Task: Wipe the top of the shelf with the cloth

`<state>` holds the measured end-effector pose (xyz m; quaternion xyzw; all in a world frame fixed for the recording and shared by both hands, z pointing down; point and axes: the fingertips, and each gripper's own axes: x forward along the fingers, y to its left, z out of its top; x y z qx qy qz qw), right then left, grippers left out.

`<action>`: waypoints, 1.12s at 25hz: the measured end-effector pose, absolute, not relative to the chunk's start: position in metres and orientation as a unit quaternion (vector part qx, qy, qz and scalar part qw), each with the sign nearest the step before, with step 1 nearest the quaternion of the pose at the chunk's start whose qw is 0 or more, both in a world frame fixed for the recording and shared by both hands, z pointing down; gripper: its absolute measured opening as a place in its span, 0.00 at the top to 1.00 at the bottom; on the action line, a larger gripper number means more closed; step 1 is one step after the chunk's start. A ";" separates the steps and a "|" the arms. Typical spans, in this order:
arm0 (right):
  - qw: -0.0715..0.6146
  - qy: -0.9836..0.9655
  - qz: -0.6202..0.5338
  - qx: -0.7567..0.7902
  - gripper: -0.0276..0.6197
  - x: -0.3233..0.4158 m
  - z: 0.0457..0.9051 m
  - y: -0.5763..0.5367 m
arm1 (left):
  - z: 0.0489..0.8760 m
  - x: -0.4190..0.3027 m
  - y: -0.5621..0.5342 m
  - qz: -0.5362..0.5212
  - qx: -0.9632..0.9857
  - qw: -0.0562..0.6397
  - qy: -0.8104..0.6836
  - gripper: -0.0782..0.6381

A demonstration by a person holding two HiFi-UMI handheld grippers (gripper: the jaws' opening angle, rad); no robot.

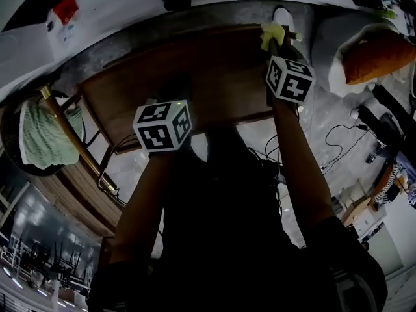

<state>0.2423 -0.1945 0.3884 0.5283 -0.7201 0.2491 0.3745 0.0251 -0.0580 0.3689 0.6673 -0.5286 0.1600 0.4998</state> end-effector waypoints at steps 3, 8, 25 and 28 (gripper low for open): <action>0.341 -0.765 0.222 0.499 0.89 0.185 0.373 -0.176 | 0.368 -0.020 -0.040 0.129 0.644 0.503 -0.562 0.88; 0.299 -0.830 0.242 0.403 0.89 0.045 0.369 -0.116 | 0.356 -0.100 -0.006 0.100 0.603 0.496 -0.617 0.88; 0.255 -0.901 0.316 0.150 0.89 -0.230 0.393 0.011 | 0.289 -0.226 0.035 0.051 0.562 0.478 -0.673 0.88; 0.257 -0.903 0.317 0.134 0.89 -0.247 0.396 0.026 | 0.289 -0.234 0.042 0.049 0.561 0.480 -0.673 0.88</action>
